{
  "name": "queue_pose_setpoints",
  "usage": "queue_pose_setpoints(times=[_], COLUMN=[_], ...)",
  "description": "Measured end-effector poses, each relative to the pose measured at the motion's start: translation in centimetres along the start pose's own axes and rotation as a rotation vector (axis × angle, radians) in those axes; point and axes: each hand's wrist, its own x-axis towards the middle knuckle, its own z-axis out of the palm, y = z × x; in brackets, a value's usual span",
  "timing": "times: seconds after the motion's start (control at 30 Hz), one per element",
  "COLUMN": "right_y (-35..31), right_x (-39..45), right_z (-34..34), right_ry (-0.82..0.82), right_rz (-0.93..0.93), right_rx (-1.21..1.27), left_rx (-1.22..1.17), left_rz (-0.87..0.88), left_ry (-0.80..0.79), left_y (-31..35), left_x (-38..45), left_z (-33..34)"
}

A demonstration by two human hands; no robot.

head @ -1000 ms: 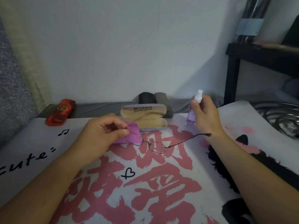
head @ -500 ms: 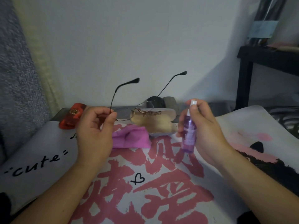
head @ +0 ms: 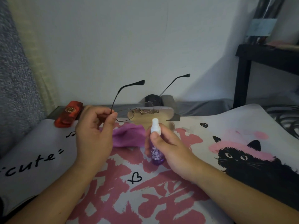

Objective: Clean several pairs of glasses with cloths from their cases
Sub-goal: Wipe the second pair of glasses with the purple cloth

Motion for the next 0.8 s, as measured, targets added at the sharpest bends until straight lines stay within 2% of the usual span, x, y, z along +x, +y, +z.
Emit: queue_pose_setpoints(times=[0.17,0.27,0.33,0.4,0.57,0.67,0.8], right_y=[-0.6,-1.1,-1.3,-1.7,-2.1,-2.5,-2.7], right_x=[0.2,0.2,0.1,0.1,0.0,0.0,0.2], right_z=[-0.2,-0.4,-0.8,-1.4,-2.1,-2.1,-2.8], right_ry=[0.087,0.170,0.244,0.270,0.201,0.294,0.453], right_rz=[0.057,0.219,0.299,0.311,0.306,0.341,0.312], right_rx=[0.275,0.481,0.523,0.528,0.489,0.424,0.259], left_rx=[0.096,0.160,0.204,0.239,0.182,0.152,0.137], left_rz=[0.176,0.277,0.332,0.400,0.555,0.619,0.621], left_ry=[-0.020,-0.044,-0.066,-0.108,-0.191,-0.209,-0.201], left_y=[-0.2,-0.3,-0.3,-0.3,0.0,0.2,0.6], left_x=[-0.1,-0.1,0.0,-0.1,-0.3,-0.5,-0.7], left_z=[-0.2,-0.1,-0.1,-0.2,0.0,0.2,0.3])
